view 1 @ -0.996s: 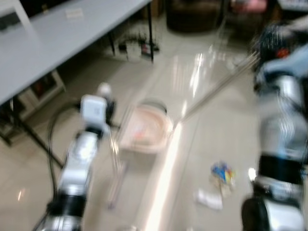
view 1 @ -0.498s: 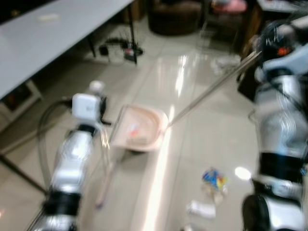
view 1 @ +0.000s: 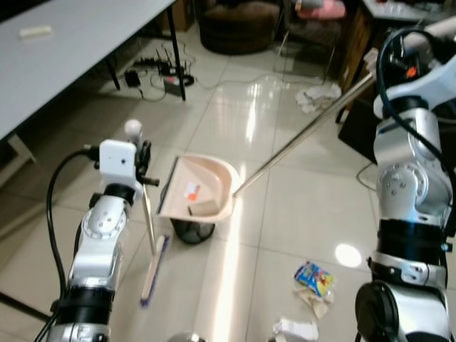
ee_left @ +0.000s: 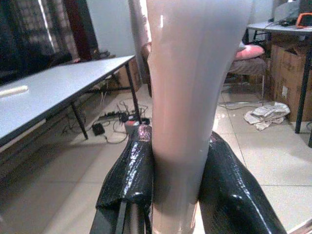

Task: Sweep floor

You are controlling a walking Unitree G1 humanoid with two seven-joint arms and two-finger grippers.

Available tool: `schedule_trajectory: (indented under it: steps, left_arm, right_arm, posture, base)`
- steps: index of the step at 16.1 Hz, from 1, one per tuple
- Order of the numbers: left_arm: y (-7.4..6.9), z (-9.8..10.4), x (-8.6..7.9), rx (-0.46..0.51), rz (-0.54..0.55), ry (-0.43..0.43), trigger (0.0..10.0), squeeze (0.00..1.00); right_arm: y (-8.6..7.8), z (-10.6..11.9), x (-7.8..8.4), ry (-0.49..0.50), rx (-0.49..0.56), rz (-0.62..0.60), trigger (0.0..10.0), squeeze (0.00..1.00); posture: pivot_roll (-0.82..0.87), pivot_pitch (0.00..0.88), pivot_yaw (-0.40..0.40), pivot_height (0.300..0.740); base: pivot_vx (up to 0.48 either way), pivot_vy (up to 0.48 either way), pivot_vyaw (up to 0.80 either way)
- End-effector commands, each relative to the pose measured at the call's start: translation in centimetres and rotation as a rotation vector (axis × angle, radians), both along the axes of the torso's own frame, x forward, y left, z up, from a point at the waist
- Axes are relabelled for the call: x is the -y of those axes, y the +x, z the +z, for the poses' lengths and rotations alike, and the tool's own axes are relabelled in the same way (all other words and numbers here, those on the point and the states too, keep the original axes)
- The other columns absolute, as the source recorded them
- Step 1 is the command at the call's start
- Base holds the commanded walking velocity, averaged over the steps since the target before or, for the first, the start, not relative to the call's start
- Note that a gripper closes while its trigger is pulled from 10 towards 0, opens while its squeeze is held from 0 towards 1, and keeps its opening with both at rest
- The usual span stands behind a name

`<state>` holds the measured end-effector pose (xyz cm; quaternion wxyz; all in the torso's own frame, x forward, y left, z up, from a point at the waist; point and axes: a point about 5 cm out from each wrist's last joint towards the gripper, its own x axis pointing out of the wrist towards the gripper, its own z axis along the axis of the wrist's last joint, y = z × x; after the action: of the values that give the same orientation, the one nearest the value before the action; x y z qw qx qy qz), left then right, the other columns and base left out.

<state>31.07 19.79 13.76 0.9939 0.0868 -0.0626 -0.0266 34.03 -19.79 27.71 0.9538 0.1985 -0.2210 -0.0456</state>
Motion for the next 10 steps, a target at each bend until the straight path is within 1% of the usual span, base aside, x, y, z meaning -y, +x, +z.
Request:
schedule_trajectory:
  steps: [1, 4, 6, 9, 10]
  left_arm:
    - [0.3, 1.1, 0.5, 0.042, -0.025, 0.003, 10.0, 0.0]
    - [-0.1, 0.8, 0.1, 0.03, -0.023, 0.016, 10.0, 0.0]
    - [-0.1, 0.7, 0.1, 0.026, -0.029, 0.019, 10.0, 0.0]
    - [0.1, 0.8, 0.4, 0.025, -0.045, 0.022, 10.0, 0.0]
    - [0.1, 0.8, 0.4, 0.024, -0.045, 0.022, 10.0, 0.0]
  right_arm:
    - [-0.4, 1.2, 0.5, 0.014, 0.065, -0.023, 10.0, 0.0]
    - [-0.6, 0.7, 0.0, 0.009, 0.05, -0.008, 10.0, 0.0]
    - [-0.8, 0.3, -0.1, 0.003, 0.031, -0.017, 10.0, 0.0]
    - [-0.8, -0.1, -0.1, 0.0, 0.023, -0.017, 10.0, 0.0]
    - [-0.8, 0.0, -0.1, 0.0, 0.025, -0.017, 10.0, 0.0]
  posture:
    - [0.01, 0.027, 0.019, 0.74]
    - [0.01, 0.029, 0.03, 0.74]
    - [0.01, 0.028, 0.032, 0.74]
    - [0.01, 0.023, 0.045, 0.74]
    - [0.01, 0.023, 0.045, 0.74]
  base:
    - [0.454, 0.0, 0.0]
    - [0.454, 0.0, 0.0]
    - [0.458, 0.0, 0.0]
    - [0.456, 0.0, 0.67]
    - [0.454, 0.0, 0.0]
